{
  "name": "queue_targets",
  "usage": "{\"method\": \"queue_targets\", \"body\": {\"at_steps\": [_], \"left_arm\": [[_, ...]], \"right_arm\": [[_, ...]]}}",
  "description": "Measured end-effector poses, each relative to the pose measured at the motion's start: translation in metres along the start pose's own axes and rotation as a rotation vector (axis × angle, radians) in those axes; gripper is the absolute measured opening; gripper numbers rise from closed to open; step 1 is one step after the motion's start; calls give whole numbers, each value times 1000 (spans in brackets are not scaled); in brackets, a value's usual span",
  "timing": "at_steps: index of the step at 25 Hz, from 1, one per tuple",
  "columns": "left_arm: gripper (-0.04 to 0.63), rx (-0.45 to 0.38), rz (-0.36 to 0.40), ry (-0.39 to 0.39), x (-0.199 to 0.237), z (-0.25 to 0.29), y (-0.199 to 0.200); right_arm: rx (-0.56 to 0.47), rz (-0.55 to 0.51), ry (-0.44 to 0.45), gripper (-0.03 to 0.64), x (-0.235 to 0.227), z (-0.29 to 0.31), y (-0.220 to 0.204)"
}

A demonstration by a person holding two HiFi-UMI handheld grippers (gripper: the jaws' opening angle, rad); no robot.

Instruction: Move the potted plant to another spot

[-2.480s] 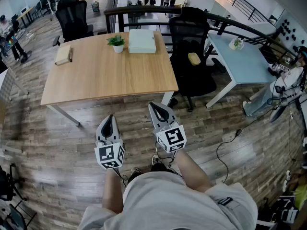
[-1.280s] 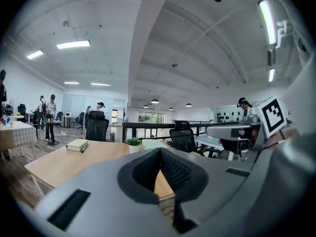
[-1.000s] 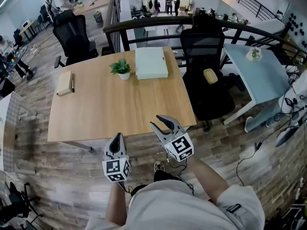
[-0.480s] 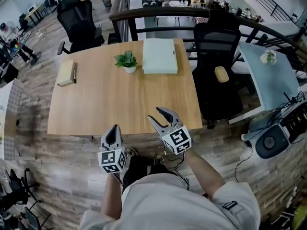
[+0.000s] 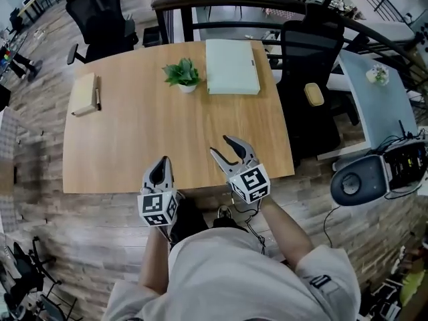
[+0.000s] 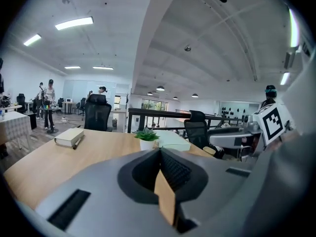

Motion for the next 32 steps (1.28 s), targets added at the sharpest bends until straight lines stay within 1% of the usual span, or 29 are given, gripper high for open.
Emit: {"method": "queue_targets", "body": {"at_steps": [4, 8, 11, 15, 18, 23, 29, 32], "left_arm": [[12, 11, 26, -75, 44, 23, 19], [12, 34, 59, -158, 80, 49, 27], [12, 71, 88, -217, 99, 61, 29], [12, 106, 85, -261, 114, 77, 32], [12, 129, 79, -270, 120, 91, 30], [12, 161, 61, -257, 123, 115, 27], [12, 187, 35, -226, 125, 139, 33], [12, 209, 25, -208, 127, 151, 33]], "right_arm": [[41, 56, -70, 221, 0, 33, 10], [87, 86, -154, 233, 1, 60, 15], [112, 115, -213, 248, 9, 71, 16], [145, 129, -258, 259, 10, 84, 19], [161, 147, -267, 262, 2, 98, 16], [174, 155, -266, 267, -17, 124, 8], [187, 198, -196, 292, -40, 170, 8], [198, 199, -174, 305, -48, 188, 7]]}}
Point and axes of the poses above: the fingertips, and each gripper's own axes: z forward along the fingers, x to its left, y out of its top, the point moved 10 cm from there along -z, backward along the fingers, and after that the axes turned 15 degrees about x, right-handed, at the moved point
